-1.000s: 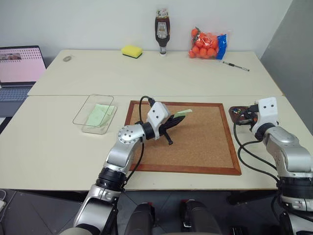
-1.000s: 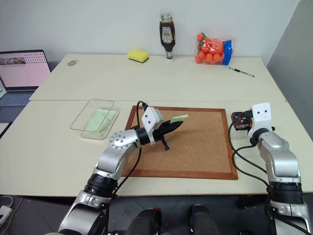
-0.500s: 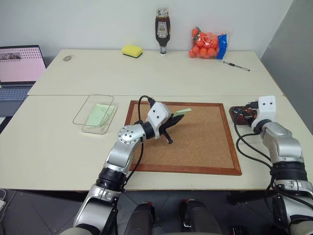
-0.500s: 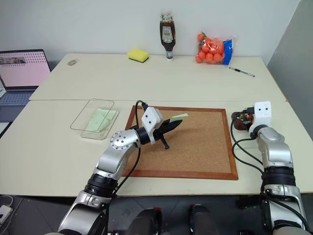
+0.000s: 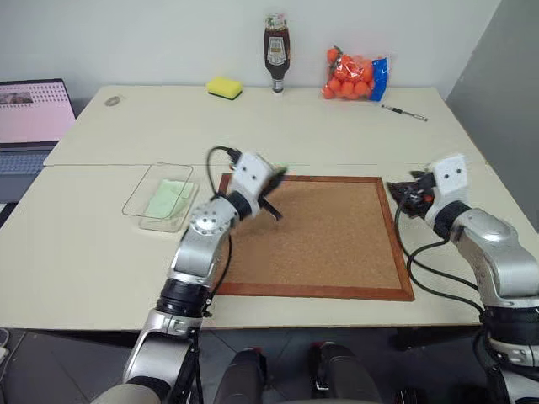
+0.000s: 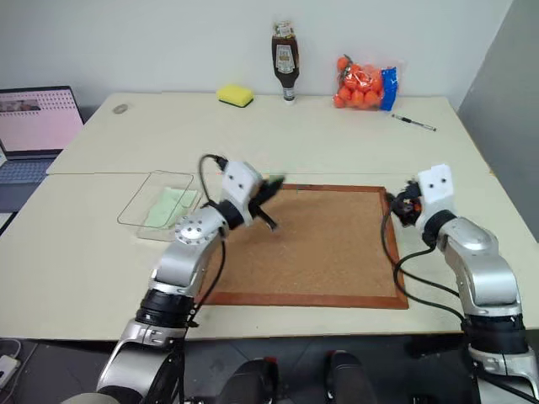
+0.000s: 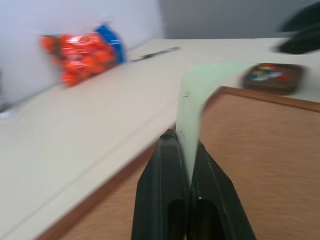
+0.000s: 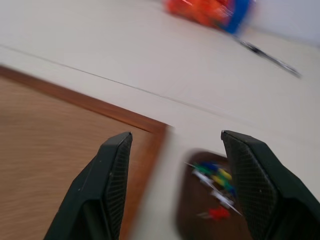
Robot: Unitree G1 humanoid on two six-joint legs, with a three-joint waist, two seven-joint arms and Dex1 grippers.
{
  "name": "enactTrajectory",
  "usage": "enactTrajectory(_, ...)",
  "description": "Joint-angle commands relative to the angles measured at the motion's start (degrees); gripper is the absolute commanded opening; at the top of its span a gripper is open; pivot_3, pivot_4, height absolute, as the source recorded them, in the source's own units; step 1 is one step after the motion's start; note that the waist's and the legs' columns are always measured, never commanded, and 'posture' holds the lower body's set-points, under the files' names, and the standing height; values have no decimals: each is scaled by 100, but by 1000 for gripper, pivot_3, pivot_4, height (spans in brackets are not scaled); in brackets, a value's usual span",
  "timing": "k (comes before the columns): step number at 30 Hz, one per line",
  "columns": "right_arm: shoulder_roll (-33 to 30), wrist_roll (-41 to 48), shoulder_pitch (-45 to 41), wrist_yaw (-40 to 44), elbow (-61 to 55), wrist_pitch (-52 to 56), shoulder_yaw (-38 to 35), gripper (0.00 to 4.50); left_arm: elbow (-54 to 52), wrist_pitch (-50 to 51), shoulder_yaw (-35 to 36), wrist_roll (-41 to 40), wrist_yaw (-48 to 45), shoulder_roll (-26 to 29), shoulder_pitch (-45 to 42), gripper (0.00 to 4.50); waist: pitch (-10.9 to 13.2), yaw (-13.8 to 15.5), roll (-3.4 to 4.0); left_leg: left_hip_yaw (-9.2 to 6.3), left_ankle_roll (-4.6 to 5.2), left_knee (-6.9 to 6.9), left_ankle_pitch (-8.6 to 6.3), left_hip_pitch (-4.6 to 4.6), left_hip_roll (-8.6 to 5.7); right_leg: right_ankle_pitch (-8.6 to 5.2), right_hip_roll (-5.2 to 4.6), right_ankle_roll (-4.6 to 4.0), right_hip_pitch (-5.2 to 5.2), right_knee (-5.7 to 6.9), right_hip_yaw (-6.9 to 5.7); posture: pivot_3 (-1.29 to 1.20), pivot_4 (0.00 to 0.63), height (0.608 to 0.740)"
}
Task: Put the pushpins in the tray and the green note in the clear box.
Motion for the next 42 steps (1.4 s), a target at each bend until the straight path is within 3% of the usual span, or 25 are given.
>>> enactTrajectory(1, -44, 652, -429, 822, -869, 197, 381, 3005, -851, 603, 527, 260, 727, 226, 195, 0, 0, -27, -1, 0, 0, 1, 0, 5, 0, 0, 1, 0, 6, 0, -5, 0, 150, 740)
enactTrajectory(5, 214, 869, -1131, 1301, -835, 453, 1078, 3005, -1356, 1238, 1042, 400, 1157, 577, 432, 0, 4, -74, -7, 1, 0, 1, 0, 19, 4, 1, 1, 1, 13, 6, -11, 0, 150, 740)
enactTrajectory(12, 950, 417, -2273, 1588, 366, 291, 1998, 3005, -1335, 2540, 2050, 117, 1672, 871, 286, 0, 6, -58, -11, -9, -2, 2, 1, 10, 2, 3, -2, -1, 9, 8, -14, 0, 150, 740)
enactTrajectory(20, 1480, 26, -2893, 1833, 1135, -16, 2373, 3005, -947, 3651, 2219, 93, 2056, 963, -51, 0, 6, 60, -14, -20, -2, 3, 1, -4, -10, 4, -16, -2, 1, -2, -11, 0, 150, 740)
enactTrajectory(27, 1677, -85, -2899, 1872, 1116, -36, 2353, 3005, -814, 4432, 2576, -545, 1914, 813, -359, 0, 6, 69, -14, -47, -4, 3, 2, -3, -6, 4, -17, -3, 1, 6, -13, 0, 150, 740)
enactTrajectory(42, 1720, -116, -2820, 1809, 1022, 3, 2281, 3028, -924, 4553, 2641, -633, 2533, 711, -418, 2986, 6, 71, -14, -52, -8, 2, 4, -3, -6, 5, -19, -6, 1, 6, -13, 0, 150, 740)
